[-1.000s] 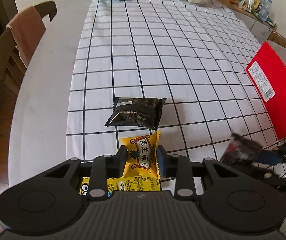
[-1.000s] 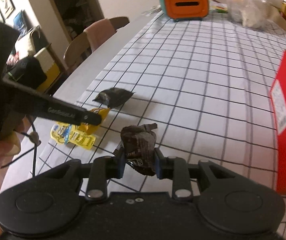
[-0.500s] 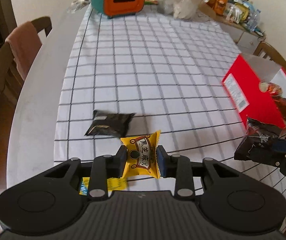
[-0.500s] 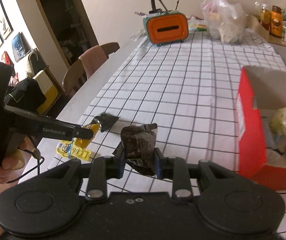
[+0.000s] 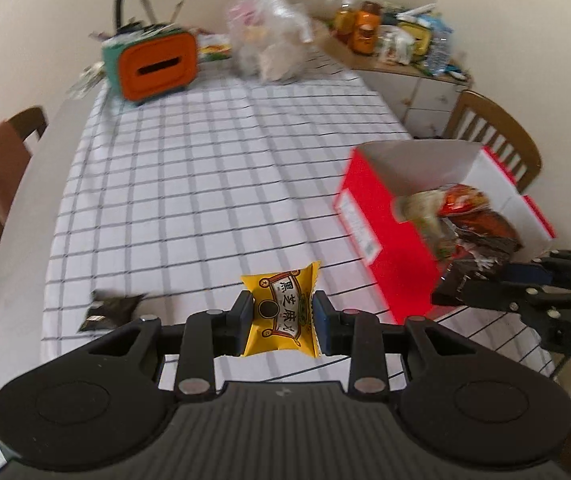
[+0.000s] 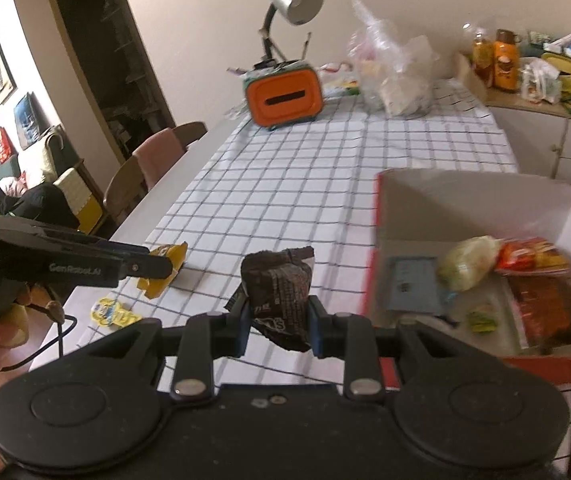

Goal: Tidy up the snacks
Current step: 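Carry the dark candy and yellow packet over the red box with both grippers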

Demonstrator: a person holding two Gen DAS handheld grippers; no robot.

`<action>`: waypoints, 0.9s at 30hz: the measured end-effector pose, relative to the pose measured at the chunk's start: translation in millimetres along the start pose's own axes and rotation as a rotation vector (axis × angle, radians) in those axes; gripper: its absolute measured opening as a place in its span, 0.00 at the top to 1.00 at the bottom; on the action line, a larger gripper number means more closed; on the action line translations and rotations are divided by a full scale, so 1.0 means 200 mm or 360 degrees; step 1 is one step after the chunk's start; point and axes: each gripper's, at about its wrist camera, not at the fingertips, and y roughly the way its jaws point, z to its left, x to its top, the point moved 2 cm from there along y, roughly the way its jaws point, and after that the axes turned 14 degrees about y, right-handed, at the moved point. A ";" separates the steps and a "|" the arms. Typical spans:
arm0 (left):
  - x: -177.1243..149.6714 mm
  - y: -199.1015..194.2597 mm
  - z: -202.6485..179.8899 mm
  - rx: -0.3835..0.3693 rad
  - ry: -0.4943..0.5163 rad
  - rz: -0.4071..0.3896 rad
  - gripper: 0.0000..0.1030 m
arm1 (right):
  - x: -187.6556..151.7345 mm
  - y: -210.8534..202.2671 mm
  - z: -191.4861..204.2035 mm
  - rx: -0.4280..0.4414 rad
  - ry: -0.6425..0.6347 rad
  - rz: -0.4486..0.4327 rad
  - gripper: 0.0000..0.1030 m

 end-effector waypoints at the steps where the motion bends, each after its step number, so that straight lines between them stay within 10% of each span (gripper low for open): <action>1: 0.02 0.00 -0.04 -0.0004 0.0016 -0.0006 0.70 | 0.02 -0.02 -0.03 -0.0009 0.0002 -0.0009 0.74; 27: 0.44 0.49 -0.85 -0.0010 0.0293 0.0116 0.70 | 0.25 -0.02 -0.79 -0.0191 -0.0026 0.0058 0.74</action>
